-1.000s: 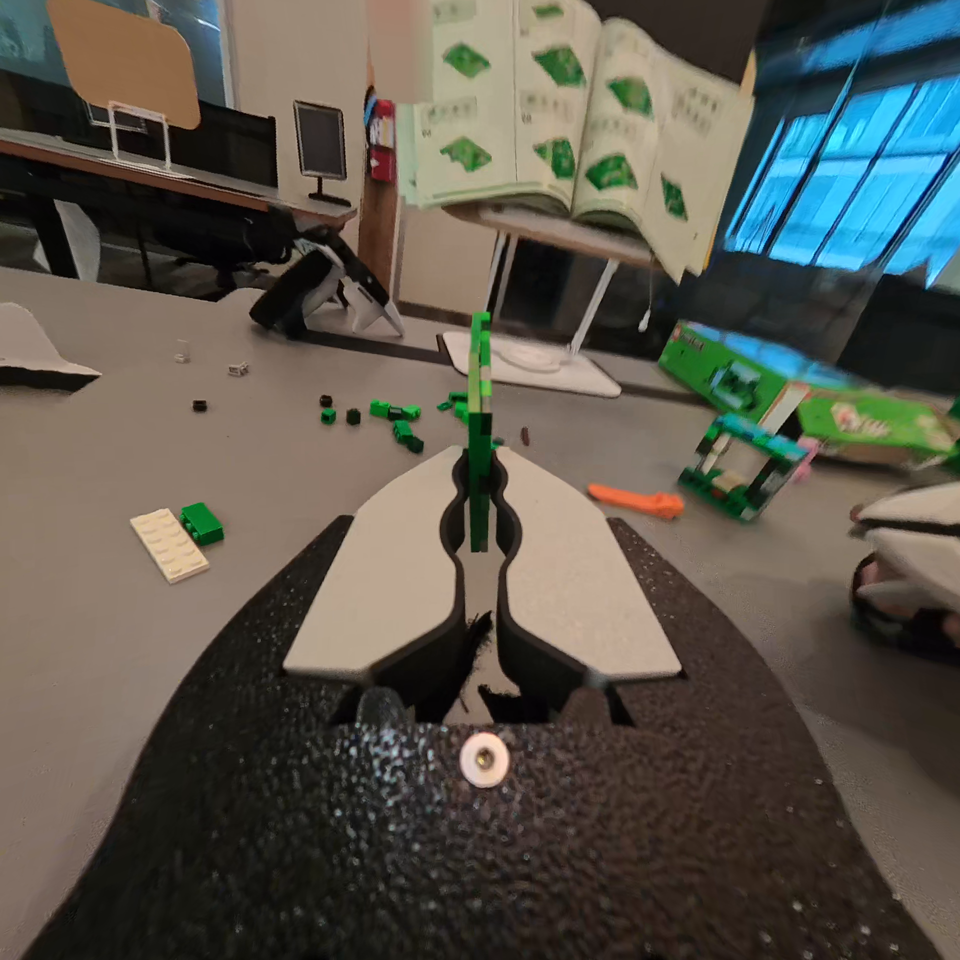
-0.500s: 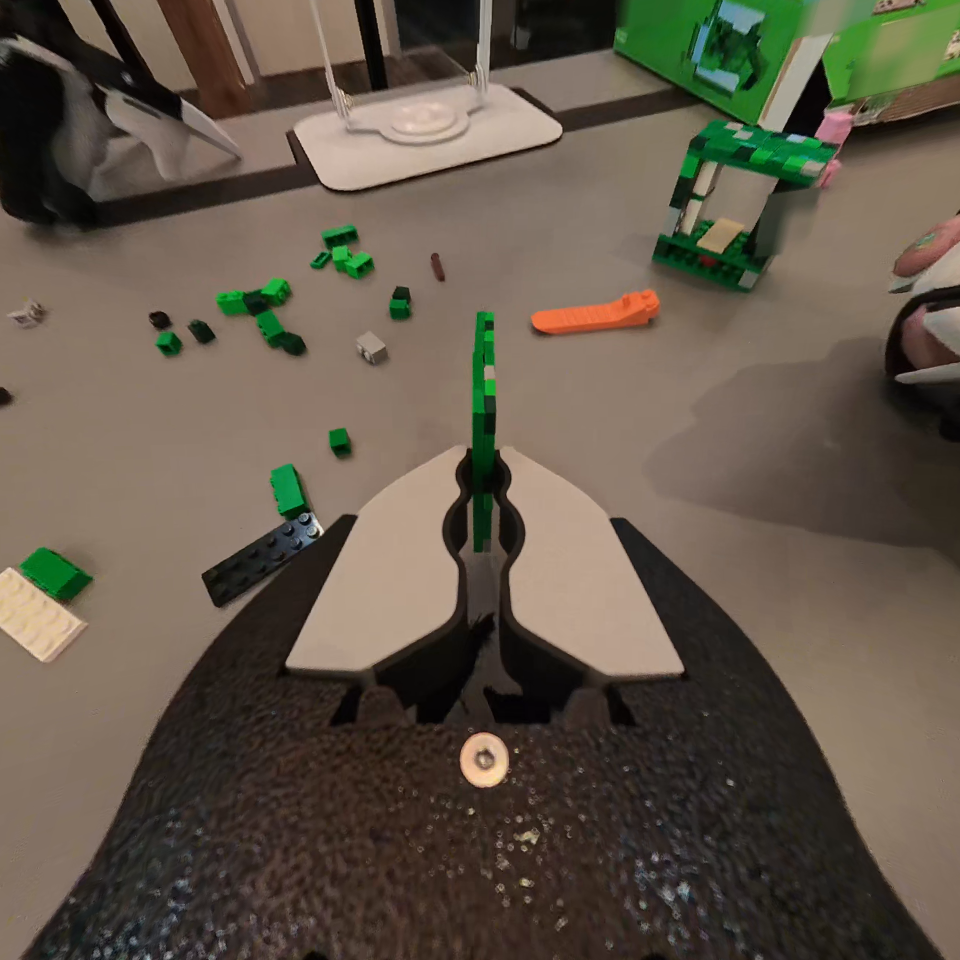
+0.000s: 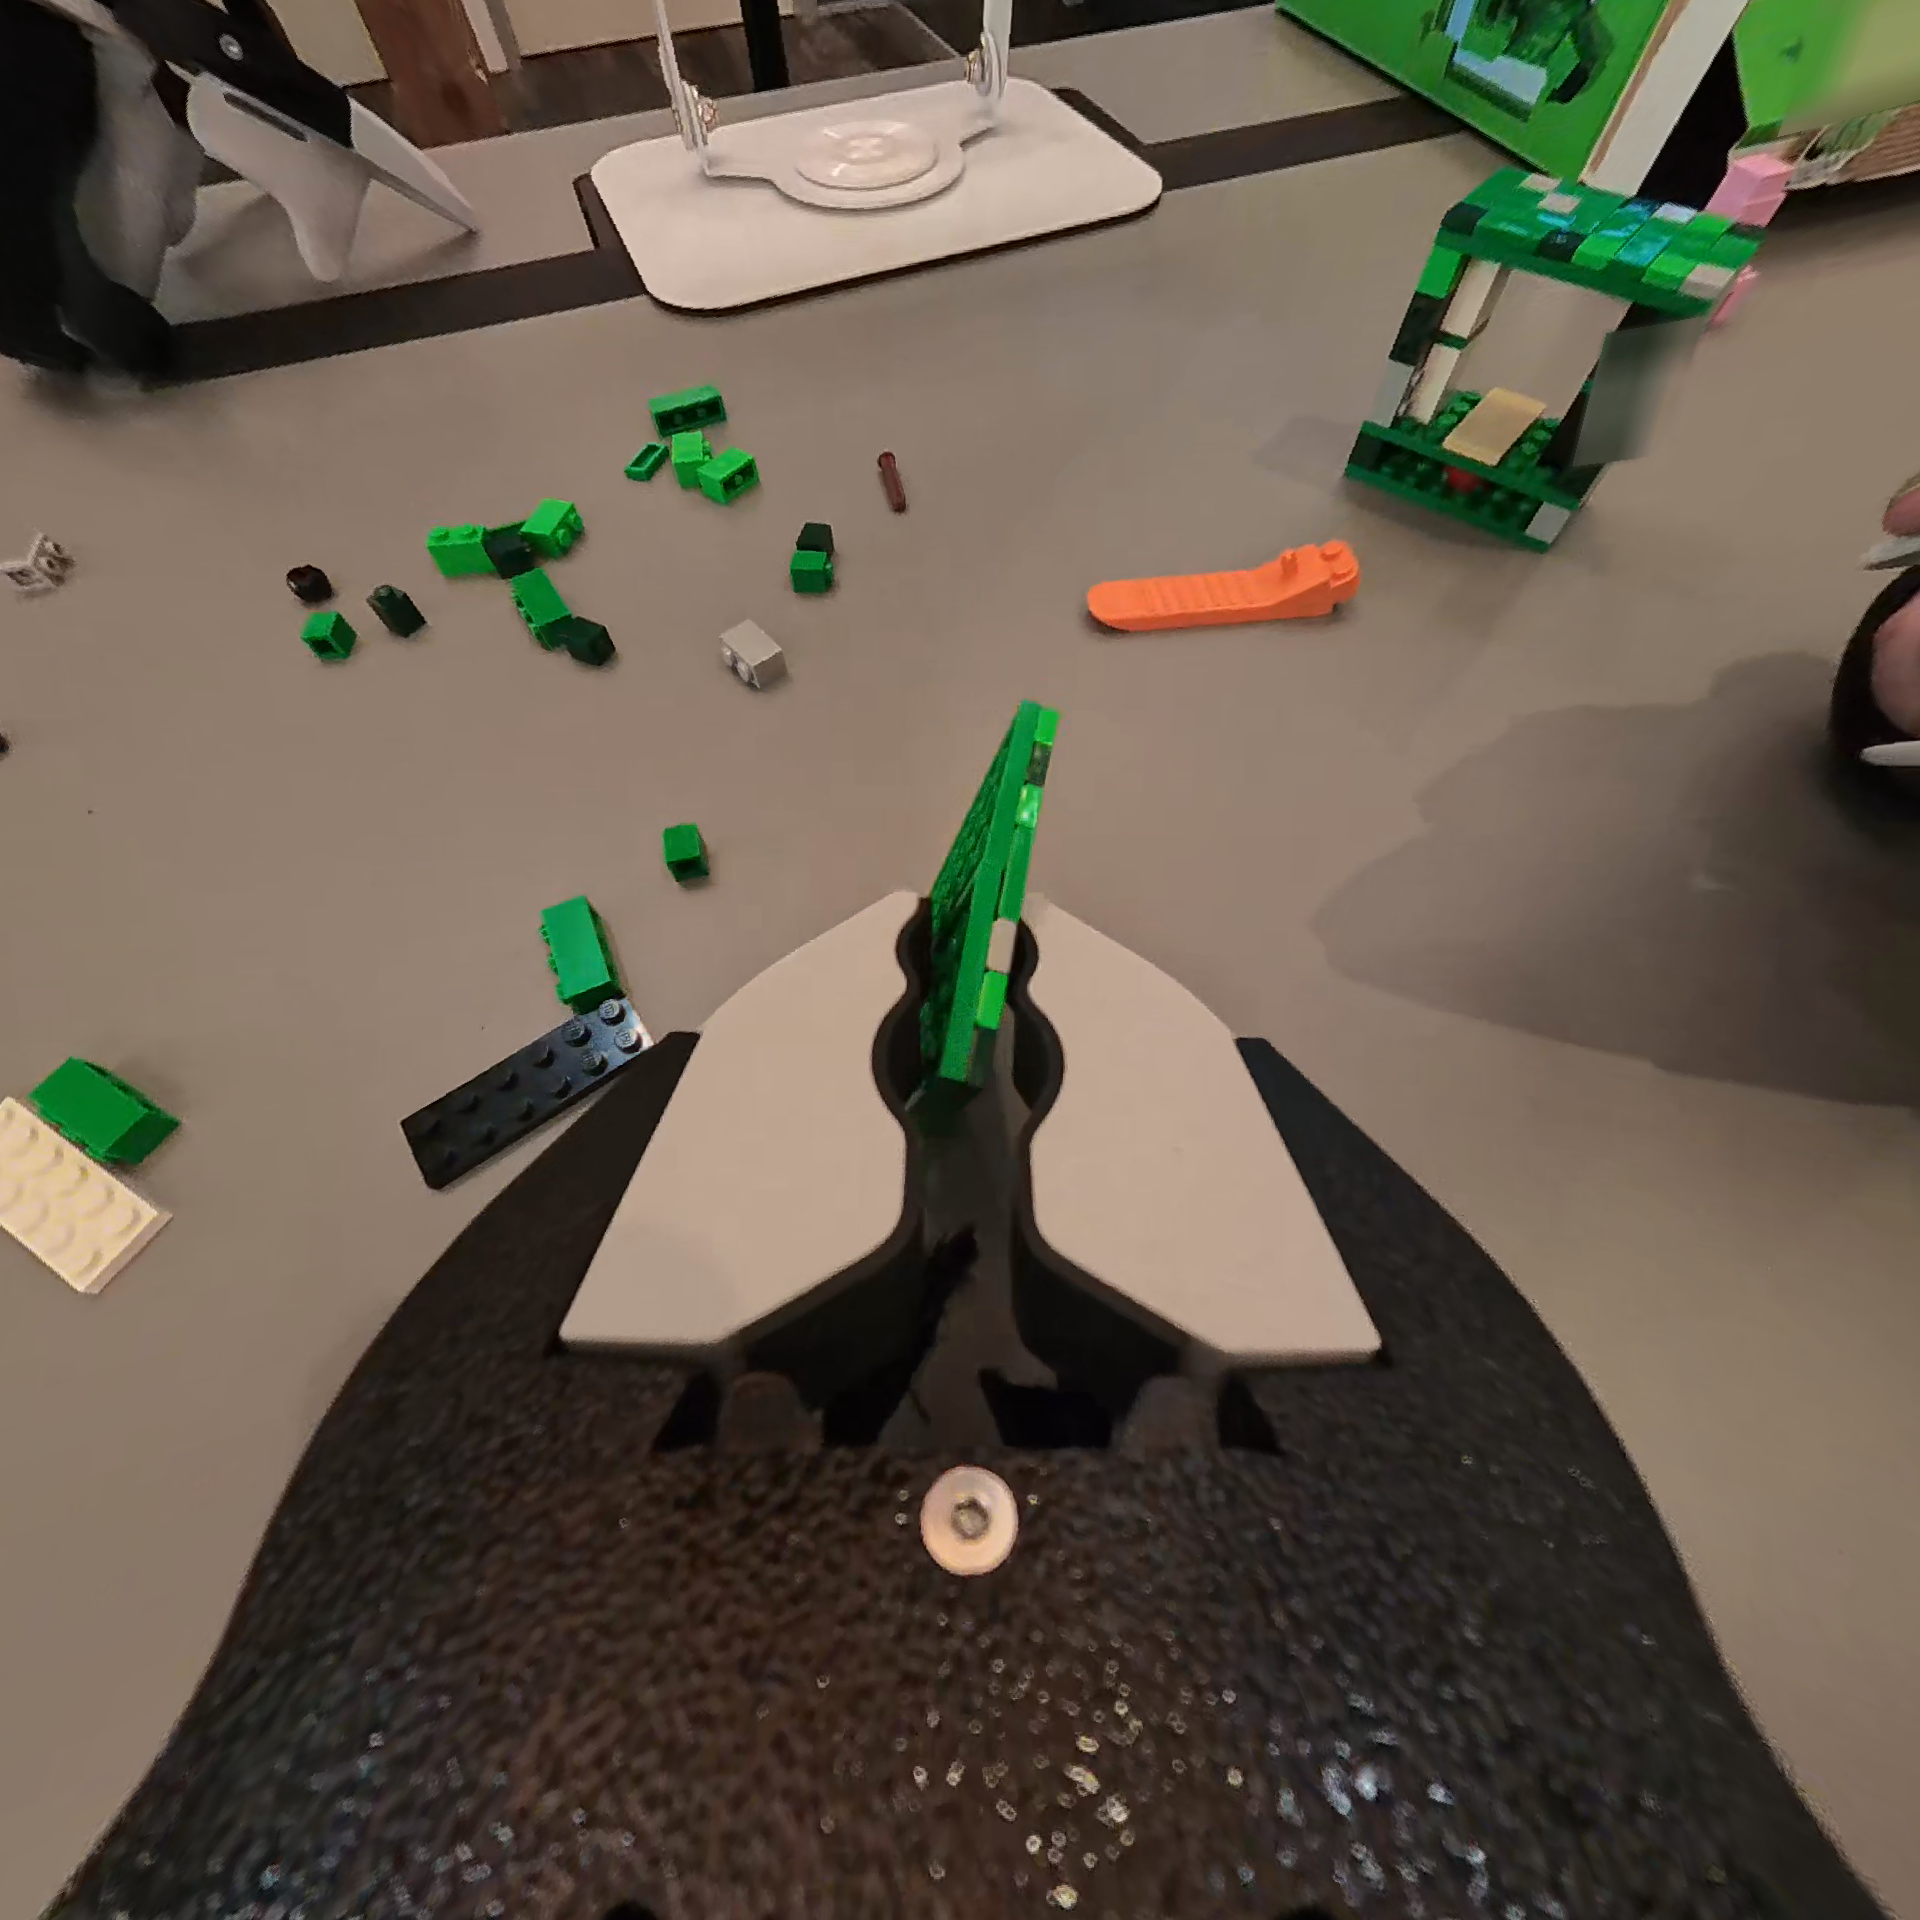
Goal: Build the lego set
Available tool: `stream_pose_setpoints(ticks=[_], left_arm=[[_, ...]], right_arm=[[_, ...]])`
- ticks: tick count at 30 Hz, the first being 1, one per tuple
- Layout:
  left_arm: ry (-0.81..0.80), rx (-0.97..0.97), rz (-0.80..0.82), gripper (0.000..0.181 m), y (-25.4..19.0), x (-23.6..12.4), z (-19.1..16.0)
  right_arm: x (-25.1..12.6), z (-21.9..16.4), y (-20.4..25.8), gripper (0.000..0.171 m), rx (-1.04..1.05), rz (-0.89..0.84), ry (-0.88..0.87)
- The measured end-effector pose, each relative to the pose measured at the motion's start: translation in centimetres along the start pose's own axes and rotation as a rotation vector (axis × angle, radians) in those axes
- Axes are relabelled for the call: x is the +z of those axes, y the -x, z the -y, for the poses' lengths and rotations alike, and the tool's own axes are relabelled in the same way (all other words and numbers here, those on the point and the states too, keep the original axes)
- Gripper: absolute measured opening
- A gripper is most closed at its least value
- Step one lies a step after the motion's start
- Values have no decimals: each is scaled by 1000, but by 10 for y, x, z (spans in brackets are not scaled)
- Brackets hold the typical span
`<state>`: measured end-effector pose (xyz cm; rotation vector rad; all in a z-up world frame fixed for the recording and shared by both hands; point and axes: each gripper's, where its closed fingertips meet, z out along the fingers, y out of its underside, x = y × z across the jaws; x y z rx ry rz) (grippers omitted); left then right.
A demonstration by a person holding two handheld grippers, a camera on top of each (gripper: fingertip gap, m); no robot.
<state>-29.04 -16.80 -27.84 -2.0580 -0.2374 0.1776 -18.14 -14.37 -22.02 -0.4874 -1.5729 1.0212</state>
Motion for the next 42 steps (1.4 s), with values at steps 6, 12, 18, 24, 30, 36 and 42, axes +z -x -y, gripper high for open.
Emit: stream_pose_setpoints(ticks=[6, 12, 18, 24, 30, 36, 42], left_arm=[[-67, 33, 22, 6, -1, -7, 7], [-90, -19, 4, 11, 2, -9, 9], [-89, -52, -2, 6, 5, -10, 9], [-122, -61, 2, 6, 6, -13, 12], [-129, -85, -8, 6, 7, -14, 12], [-136, -83, -4, 6, 7, -15, 13], [-136, -71, -10, 6, 5, -15, 13]], right_arm=[[0, 0, 1, 1, -6, 4, 0], [0, 0, 1, 1, -7, 5, 1], [0, 0, 2, 1, -8, 7, 2], [0, 0, 2, 1, -9, 7, 1], [0, 0, 2, 1, -10, 8, 2], [0, 0, 2, 1, -9, 9, 2], [0, 0, 2, 1, -11, 11, 3]])
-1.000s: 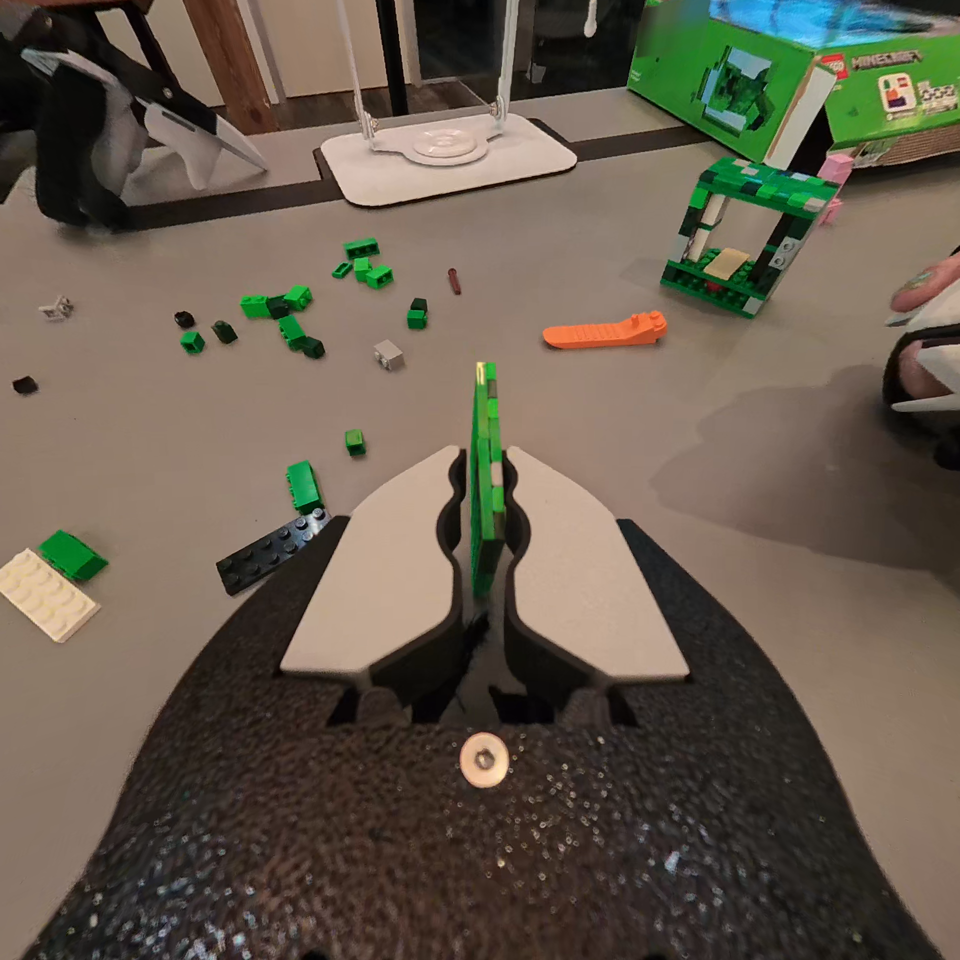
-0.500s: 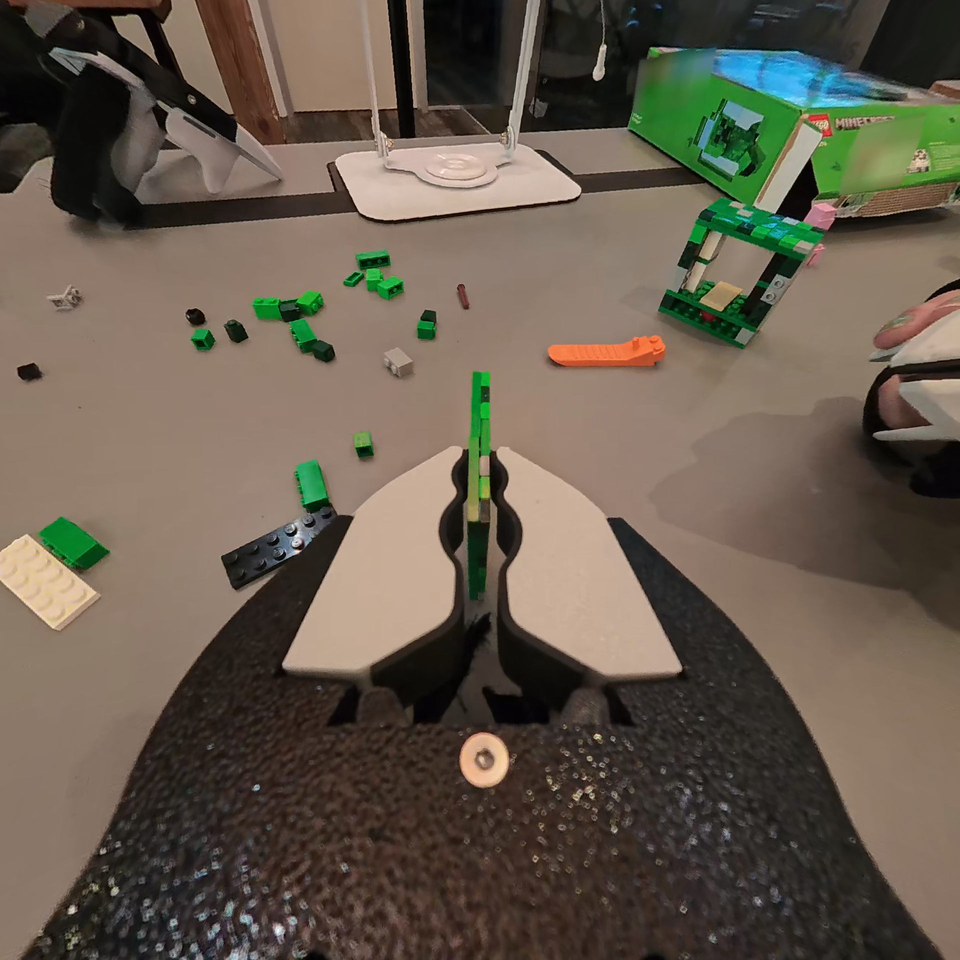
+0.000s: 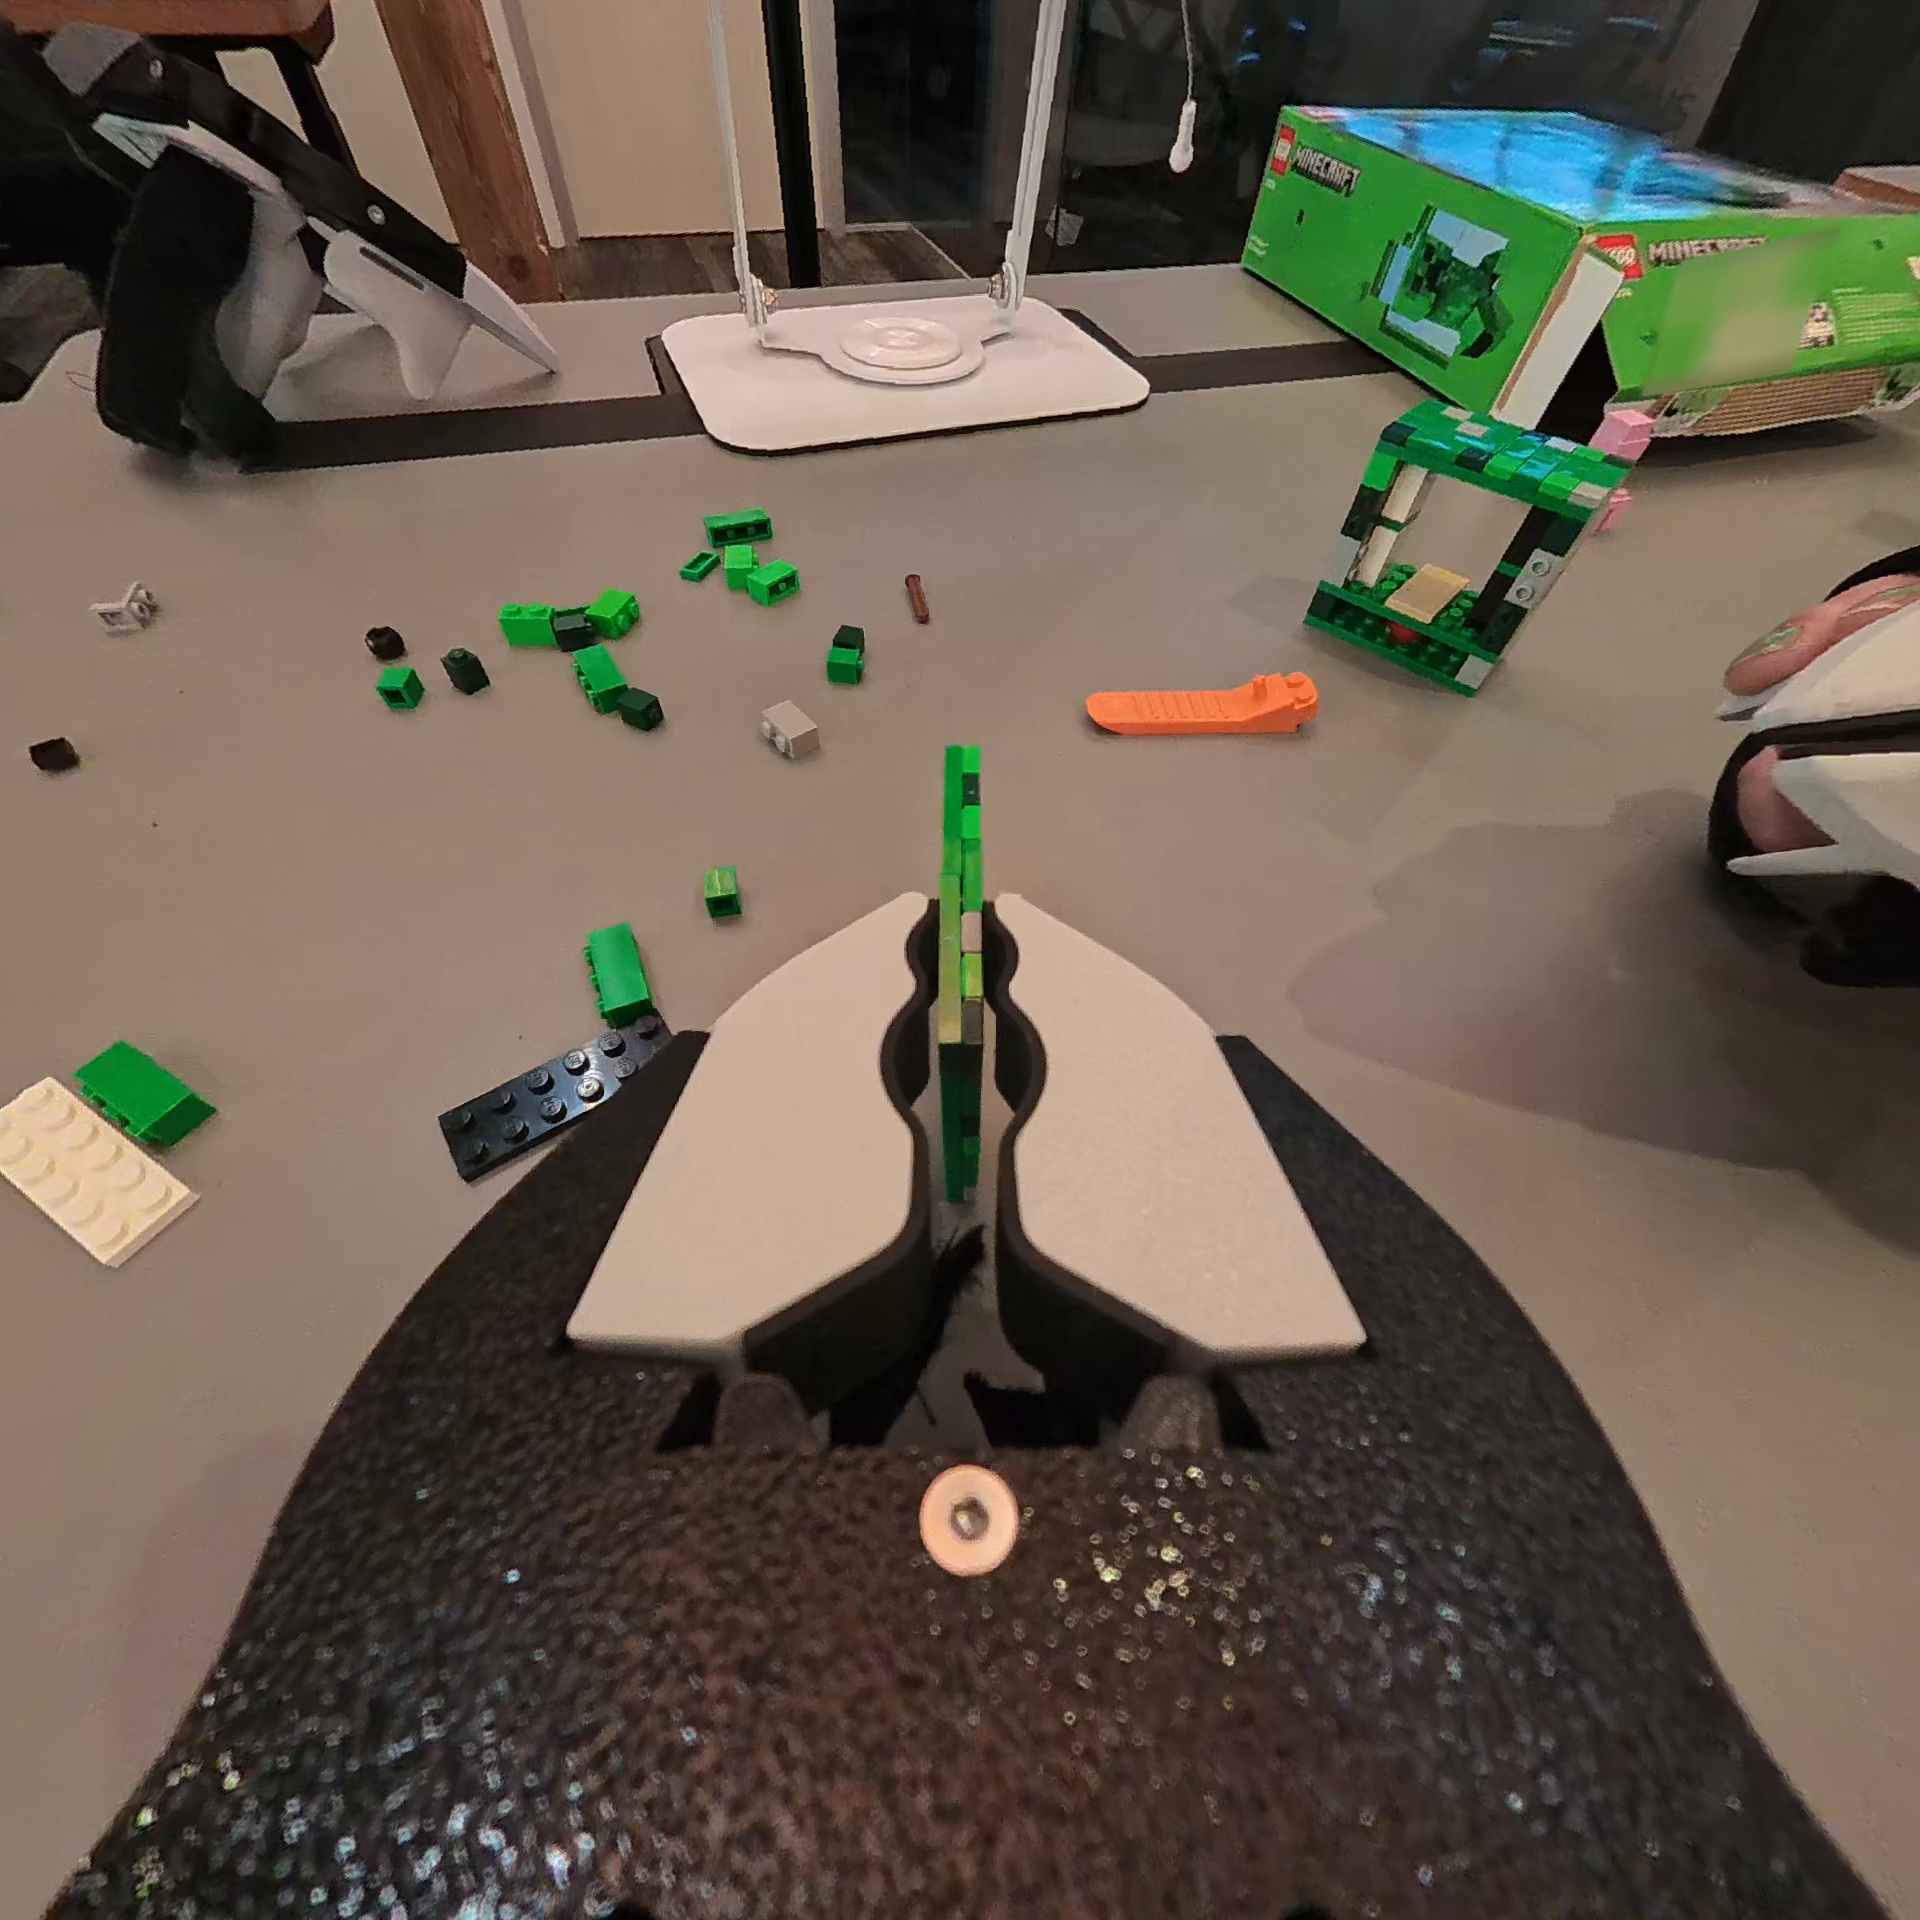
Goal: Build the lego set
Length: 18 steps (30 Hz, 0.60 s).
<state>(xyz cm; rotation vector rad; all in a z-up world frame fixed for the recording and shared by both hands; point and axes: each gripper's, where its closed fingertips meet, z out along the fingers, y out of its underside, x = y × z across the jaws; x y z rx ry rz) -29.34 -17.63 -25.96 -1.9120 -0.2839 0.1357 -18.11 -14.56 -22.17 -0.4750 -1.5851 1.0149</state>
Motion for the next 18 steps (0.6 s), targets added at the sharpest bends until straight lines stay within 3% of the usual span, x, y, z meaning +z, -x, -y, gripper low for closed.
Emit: stream_pose_setpoints(ticks=[7, 14, 18], left_arm=[[-7, -34, 2, 6, 3, -1, 1], [-57, -75, 69, 23, 15, -5, 6], [-81, -93, 116, 24, 22, -9, 8]], right_arm=[[0, 0, 1, 1, -2, 2, 1], [0, 0, 1, 1, -3, 4, 1], [0, 0, 1, 1, -3, 4, 1]])
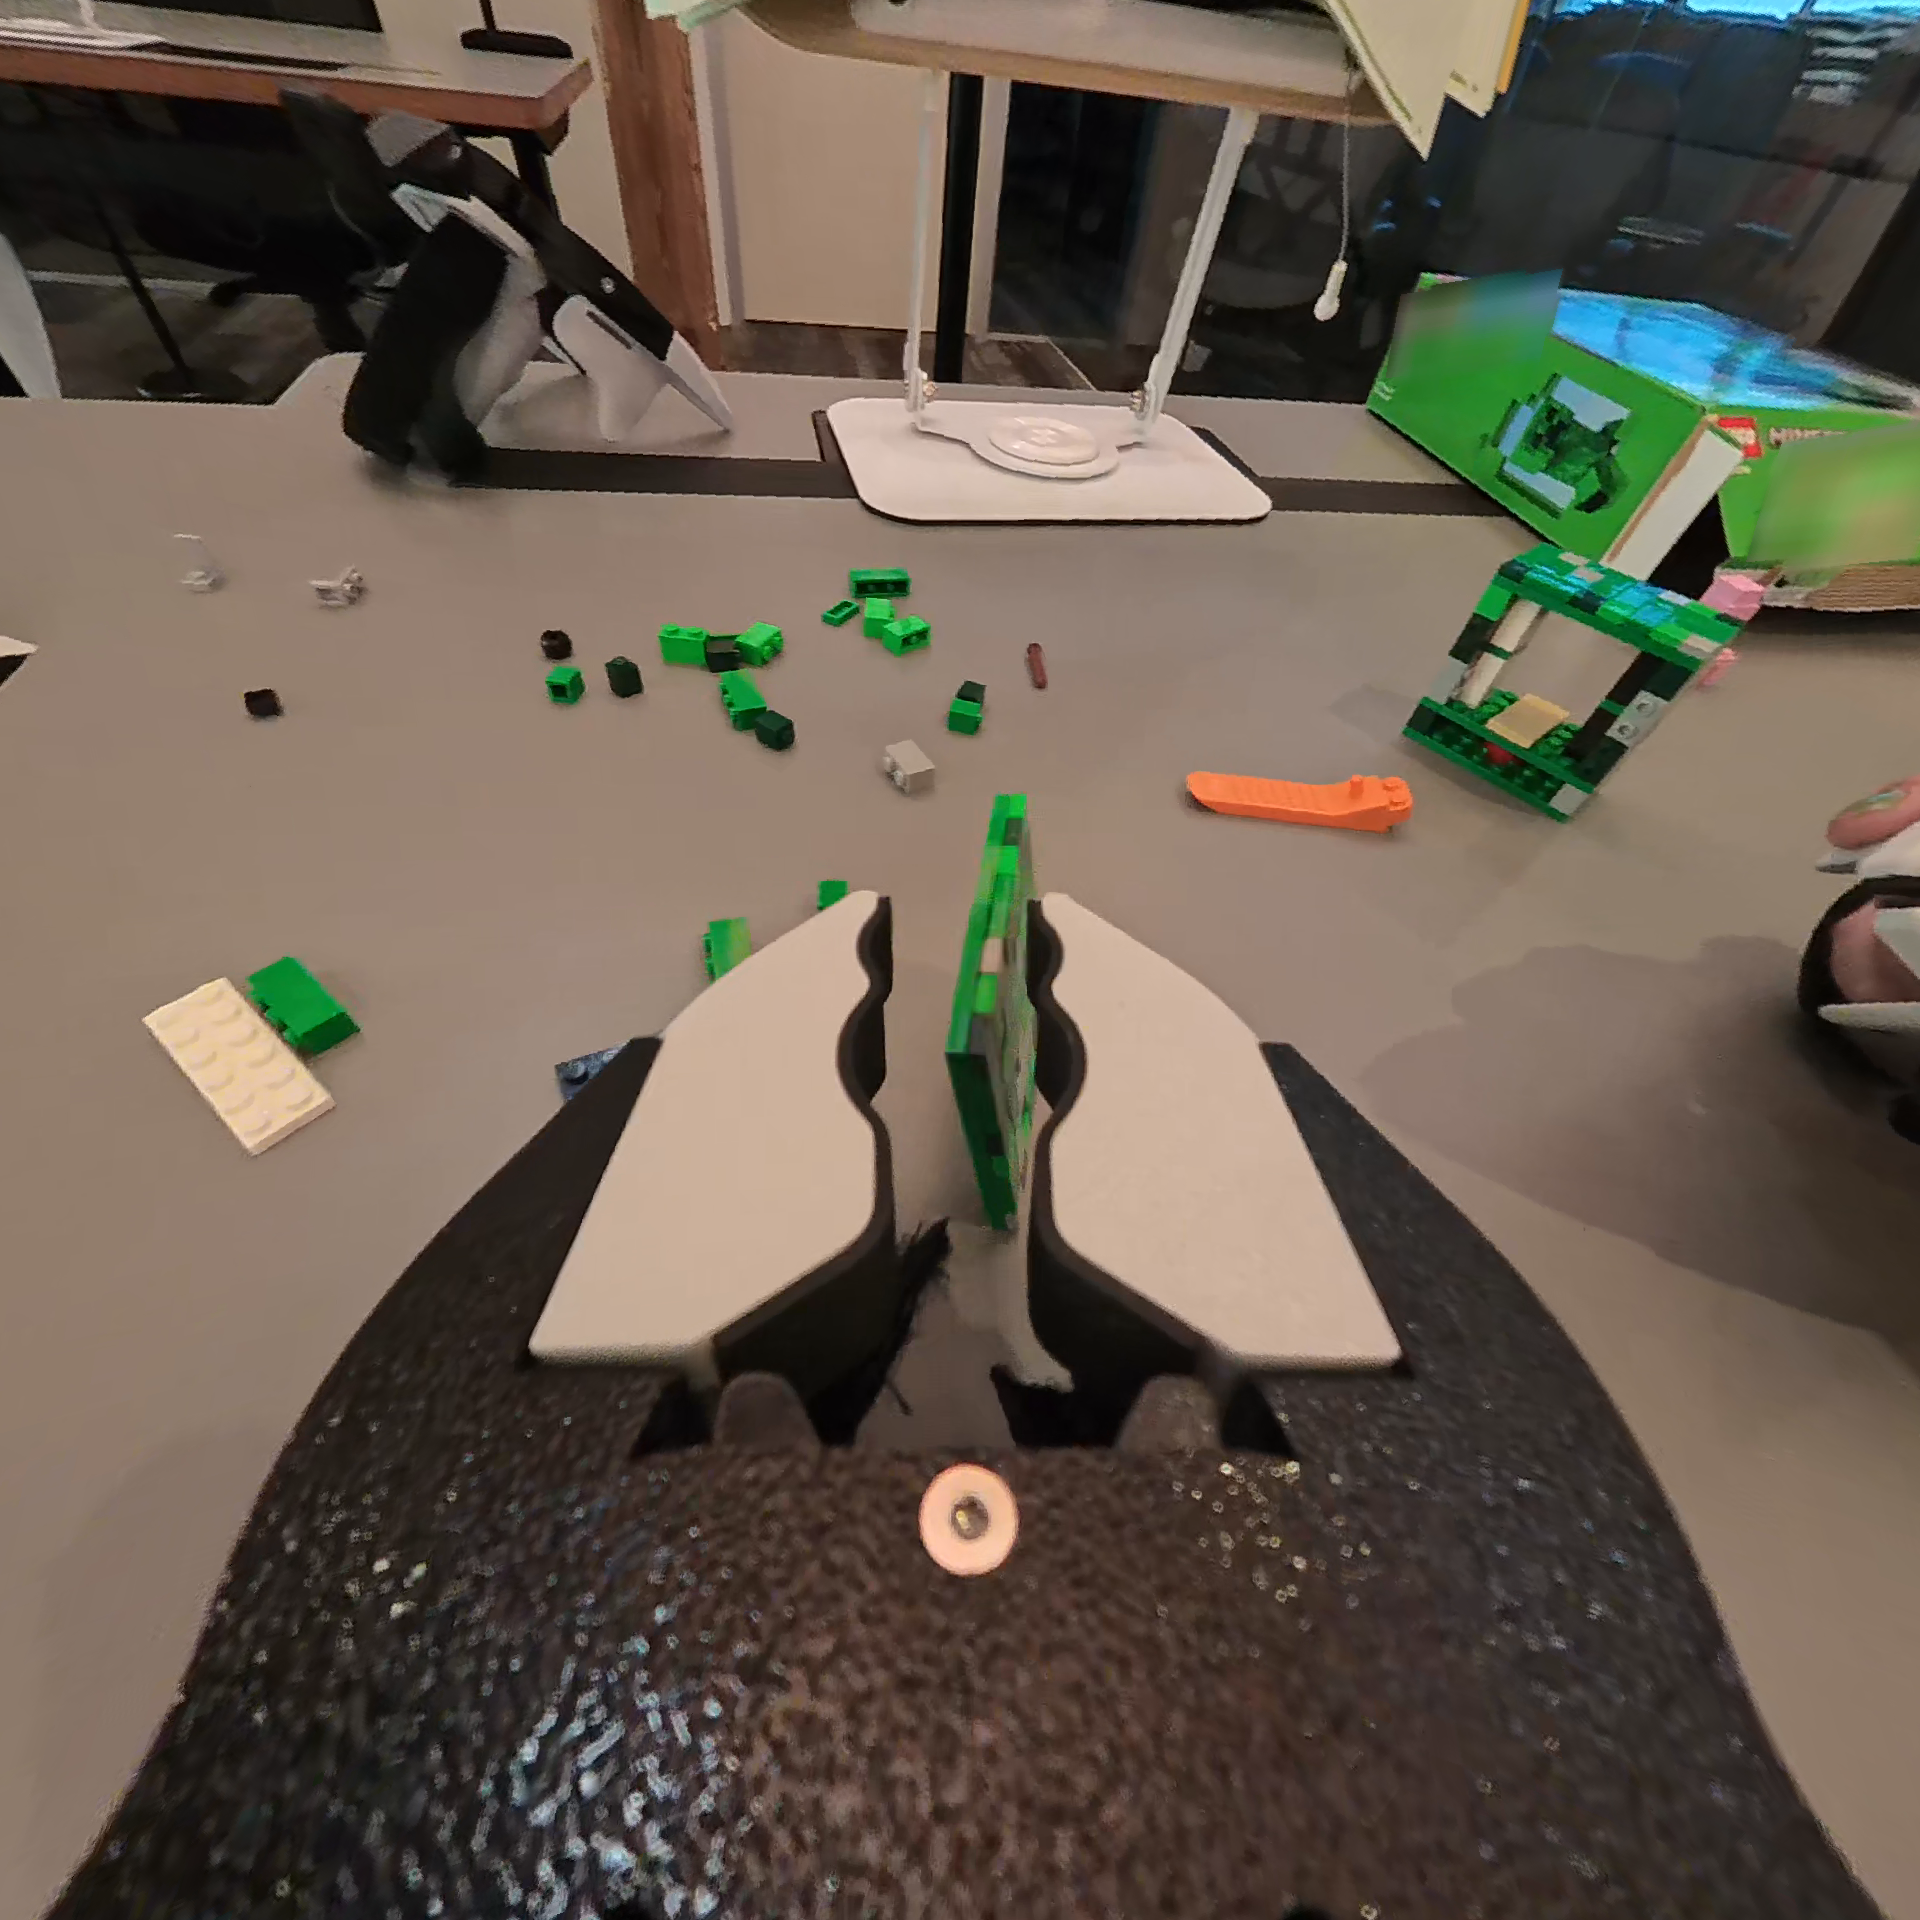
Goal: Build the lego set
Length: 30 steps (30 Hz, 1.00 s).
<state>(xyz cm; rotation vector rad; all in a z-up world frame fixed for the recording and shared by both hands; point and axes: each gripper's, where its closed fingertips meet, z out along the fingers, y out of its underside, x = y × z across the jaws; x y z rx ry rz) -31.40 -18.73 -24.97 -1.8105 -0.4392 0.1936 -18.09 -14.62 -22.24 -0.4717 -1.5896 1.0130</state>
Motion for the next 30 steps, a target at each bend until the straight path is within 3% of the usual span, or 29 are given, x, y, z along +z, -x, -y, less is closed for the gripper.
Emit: stream_pose_setpoints(ticks=[13, 17, 20, 25, 30], left_arm=[[57, -71, 60, 19, 15, 2, -7], [-3, 8, 189, 21, 30, -11, -1], [126, 112, 221, 42, 36, -14, -19], [316, 88, 58, 87, 13, -5, -46], [423, 131, 69, 95, 10, 0, -61]], right_arm=[[0, 0, 0, 1, 0, -1, -1], [0, 0, -1, 1, 2, -4, -2], [0, 0, -1, 1, 2, -5, -2], [0, 0, -2, 1, 3, -4, -1], [0, 0, -2, 1, 6, -3, -2]])
